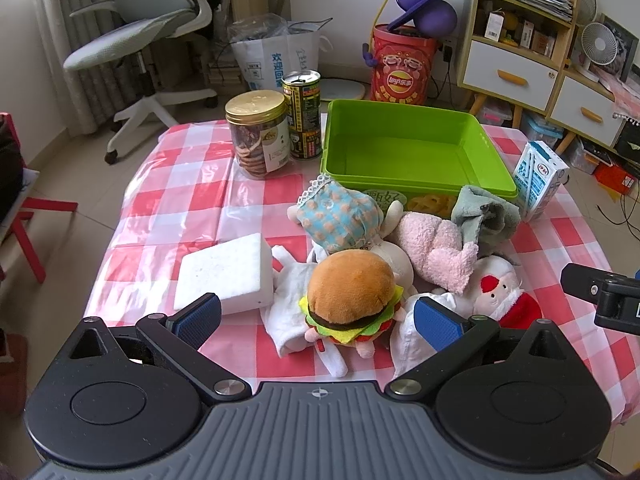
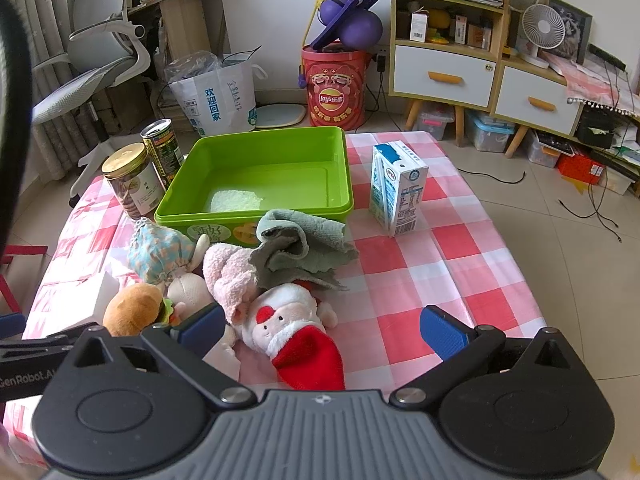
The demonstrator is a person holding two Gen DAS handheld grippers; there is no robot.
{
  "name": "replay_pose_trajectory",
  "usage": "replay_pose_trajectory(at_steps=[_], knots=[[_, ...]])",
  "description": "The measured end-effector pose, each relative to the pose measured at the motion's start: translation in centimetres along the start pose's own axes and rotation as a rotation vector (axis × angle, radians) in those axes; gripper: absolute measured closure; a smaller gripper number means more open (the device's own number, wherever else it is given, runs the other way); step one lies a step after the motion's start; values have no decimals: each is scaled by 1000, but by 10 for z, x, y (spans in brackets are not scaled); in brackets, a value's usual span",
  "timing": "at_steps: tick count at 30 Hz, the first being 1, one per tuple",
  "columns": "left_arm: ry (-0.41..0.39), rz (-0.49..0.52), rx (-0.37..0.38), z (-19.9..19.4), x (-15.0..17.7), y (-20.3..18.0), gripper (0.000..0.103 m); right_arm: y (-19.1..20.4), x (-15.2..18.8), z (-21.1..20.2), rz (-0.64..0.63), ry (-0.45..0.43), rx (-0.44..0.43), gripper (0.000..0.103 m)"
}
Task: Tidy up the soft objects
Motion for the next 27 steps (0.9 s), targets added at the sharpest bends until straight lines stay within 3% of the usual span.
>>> replay_pose_trajectory(at_steps=[14,21,27], knots=[[-16,-10,-11,5,-2,12,5,-1,1,6,10,16,-7,15],[-10,-42,102,19,0,25,5,2,5,21,7,52,-137,15],[-86,15,187,20,2,25,5,15,9,33,-31,21,-284,15]])
Point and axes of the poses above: each gripper's, at about its wrist camera, not at the fingertips, and z roughly the way its jaws point, y to its left, x to its underside, the point moved 7 cm from there along z, roughly the way its jaws point, and after that the axes turned 9 degrees about -x, right-handed, at the moved point
